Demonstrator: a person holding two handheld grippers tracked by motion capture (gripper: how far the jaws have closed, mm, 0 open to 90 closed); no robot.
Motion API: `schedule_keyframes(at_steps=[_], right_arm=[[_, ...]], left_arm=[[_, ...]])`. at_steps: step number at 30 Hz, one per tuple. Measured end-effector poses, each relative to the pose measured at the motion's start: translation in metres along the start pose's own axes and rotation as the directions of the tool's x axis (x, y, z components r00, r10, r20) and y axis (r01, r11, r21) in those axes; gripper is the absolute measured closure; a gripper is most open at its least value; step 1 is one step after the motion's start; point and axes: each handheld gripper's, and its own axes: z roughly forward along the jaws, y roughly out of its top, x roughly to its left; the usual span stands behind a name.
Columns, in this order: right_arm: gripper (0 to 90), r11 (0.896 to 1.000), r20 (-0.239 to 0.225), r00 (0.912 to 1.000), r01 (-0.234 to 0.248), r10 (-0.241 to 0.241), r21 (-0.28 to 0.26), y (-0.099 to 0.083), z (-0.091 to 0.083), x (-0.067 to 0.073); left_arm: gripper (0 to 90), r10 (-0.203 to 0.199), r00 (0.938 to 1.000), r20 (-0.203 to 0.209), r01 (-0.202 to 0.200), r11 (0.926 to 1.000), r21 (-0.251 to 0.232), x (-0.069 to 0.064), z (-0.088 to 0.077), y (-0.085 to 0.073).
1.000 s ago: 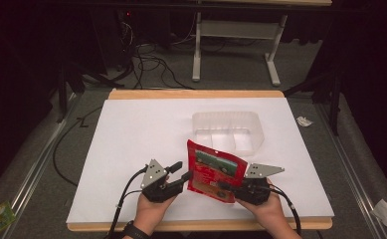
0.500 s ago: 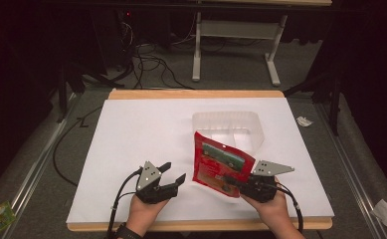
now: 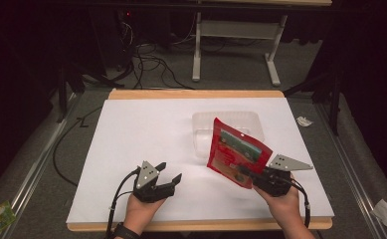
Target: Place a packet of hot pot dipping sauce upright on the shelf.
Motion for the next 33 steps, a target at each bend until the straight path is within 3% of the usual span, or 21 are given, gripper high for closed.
schedule_keyframes(at_steps=[3,6,9,13,14,19,26,33], right_arm=[[85.5,1.000,0.020,0.9998,-0.007,0.008,-0.023,0.003,-0.007,-0.006],[85.5,0.999,0.048,0.9988,-0.008,0.010,-0.040,0.004,-0.013,-0.011],[85.5,0.999,0.077,0.9969,-0.012,0.016,-0.048,0.005,-0.018,-0.016],[85.5,0.997,0.107,0.9937,-0.027,0.034,-0.068,0.004,-0.025,-0.023],[85.5,0.997,0.112,0.9929,-0.030,0.039,-0.074,0.004,-0.026,-0.024],[85.5,0.992,0.147,0.9864,-0.057,0.073,-0.109,0.008,-0.030,-0.029],[85.5,0.989,0.169,0.9805,-0.079,0.100,-0.127,0.015,-0.024,-0.028],[85.5,0.983,0.194,0.9717,-0.107,0.135,-0.148,0.027,-0.011,-0.025]], left_arm=[[31.7,0.037,0.9993,-0.005,-0.037,0.9991,0.019,0.004,-0.007,-0.001],[30.3,-0.003,1.0000,-0.009,0.004,0.9994,0.033,0.014,-0.019,0.000],[30.3,0.004,0.9994,-0.034,-0.003,0.9996,0.030,0.019,-0.031,-0.003],[30.9,-0.039,0.9985,-0.038,0.039,0.9991,-0.014,0.028,-0.040,-0.013],[30.9,-0.052,0.9982,-0.030,0.051,0.9986,-0.015,0.030,-0.041,-0.012],[28.8,-0.029,0.9985,-0.046,0.030,0.9994,0.018,0.037,-0.039,-0.014],[25.5,-0.002,0.9992,-0.039,0.003,0.9999,0.014,0.032,-0.039,-0.012],[24.5,-0.043,0.9990,-0.016,0.042,0.9991,-0.009,0.035,-0.042,-0.013]])
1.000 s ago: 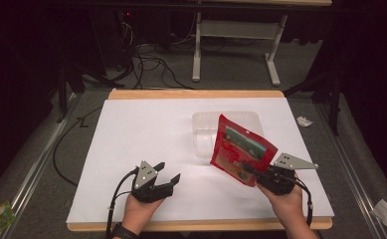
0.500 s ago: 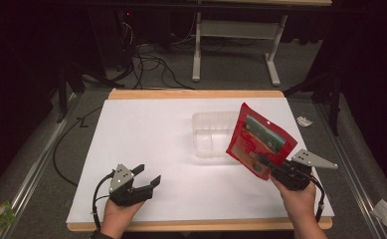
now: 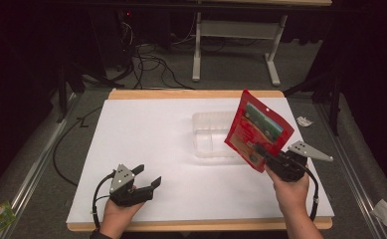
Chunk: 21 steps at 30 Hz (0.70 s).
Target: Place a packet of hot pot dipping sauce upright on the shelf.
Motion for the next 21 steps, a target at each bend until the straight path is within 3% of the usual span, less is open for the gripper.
schedule_keyframes(at_steps=[7,10,21], right_arm=[[85.5,1.000,0.021,0.9995,-0.023,0.022,0.011,0.009,0.022,0.006],[85.5,1.000,0.036,0.9990,-0.027,0.026,0.013,0.013,0.035,0.006],[85.5,0.999,0.063,0.9969,-0.047,0.047,0.000,0.022,0.060,0.004]], left_arm=[[24.4,0.024,0.9997,0.001,-0.024,0.9995,-0.018,-0.005,-0.003,0.001],[24.4,0.041,0.9991,0.007,-0.041,0.9992,-0.003,-0.006,-0.001,0.000],[24.4,0.049,0.9984,0.028,-0.048,0.9987,-0.014,-0.006,-0.001,0.001]])
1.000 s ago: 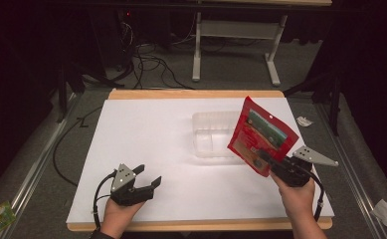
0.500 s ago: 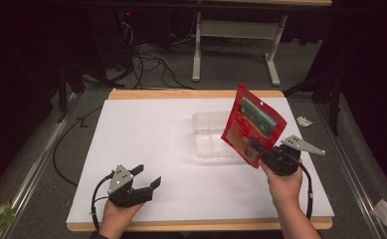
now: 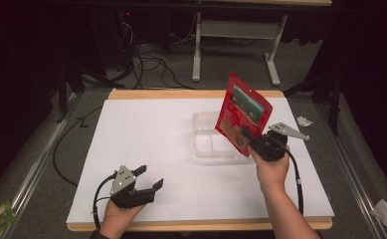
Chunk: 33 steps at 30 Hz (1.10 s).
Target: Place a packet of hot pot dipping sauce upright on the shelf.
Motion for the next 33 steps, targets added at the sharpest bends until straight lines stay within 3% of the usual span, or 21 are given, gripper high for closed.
schedule_keyframes(at_steps=[11,16,23,33], right_arm=[[85.5,1.000,0.028,0.9996,-0.005,0.004,0.012,0.003,0.014,0.002],[85.6,1.000,0.027,0.9996,-0.006,0.005,0.004,0.009,0.020,0.005],[85.6,1.000,0.036,0.9993,-0.007,0.007,0.005,0.012,0.029,0.005],[85.6,1.000,0.054,0.9985,-0.010,0.010,0.005,0.013,0.038,0.006]], left_arm=[[24.5,0.013,0.9997,0.023,-0.014,0.9998,0.014,-0.002,0.001,0.000],[24.5,0.025,0.9996,0.009,-0.025,0.9996,0.008,-0.001,-0.001,0.001],[24.7,-0.025,0.9997,0.003,0.025,0.9997,-0.007,0.007,-0.005,0.001],[24.9,0.002,0.9998,0.019,-0.003,1.0000,0.005,0.003,-0.003,0.001]])
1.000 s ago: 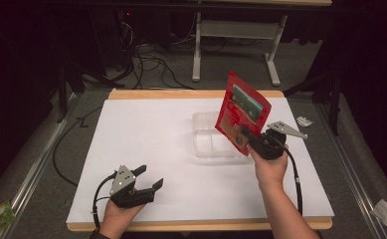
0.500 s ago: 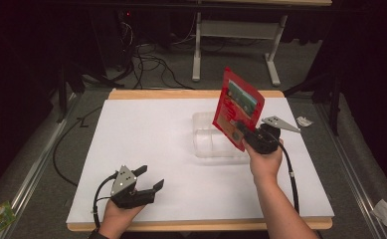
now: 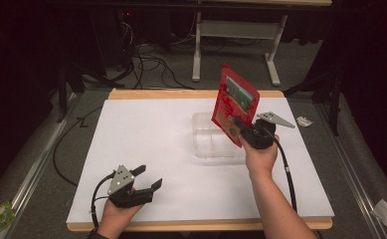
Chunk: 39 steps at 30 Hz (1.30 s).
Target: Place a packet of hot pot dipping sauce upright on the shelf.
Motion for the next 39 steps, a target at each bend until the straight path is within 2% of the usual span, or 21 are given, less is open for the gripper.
schedule_keyframes(at_steps=[3,8,14,25,34,39], right_arm=[[85.6,1.000,0.006,1.0000,-0.002,0.002,-0.001,0.000,0.003,0.000],[85.6,1.000,0.046,0.9989,-0.006,0.006,-0.003,-0.002,0.009,-0.002],[85.7,1.000,0.072,0.9973,-0.010,0.010,0.005,-0.004,0.015,-0.006],[85.9,0.998,0.046,0.9973,-0.058,0.057,0.007,-0.006,0.020,0.002],[85.9,0.999,0.068,0.9976,-0.015,0.012,0.041,-0.017,0.032,0.006],[85.8,0.999,0.068,0.9976,-0.014,0.011,0.046,-0.025,0.036,0.004]], left_arm=[[25.2,-0.003,1.0000,0.001,0.003,1.0000,0.003,0.000,0.000,0.000],[25.1,-0.007,1.0000,0.001,0.007,1.0000,-0.001,0.001,-0.001,0.000],[25.2,-0.003,1.0000,0.002,0.003,1.0000,0.000,0.001,-0.001,0.000],[25.3,-0.002,1.0000,0.007,0.002,1.0000,0.003,0.000,0.000,0.000],[25.3,-0.002,1.0000,0.006,0.002,1.0000,-0.003,0.000,-0.001,0.000],[25.4,-0.005,1.0000,0.006,0.005,1.0000,-0.004,0.001,-0.001,0.000]])
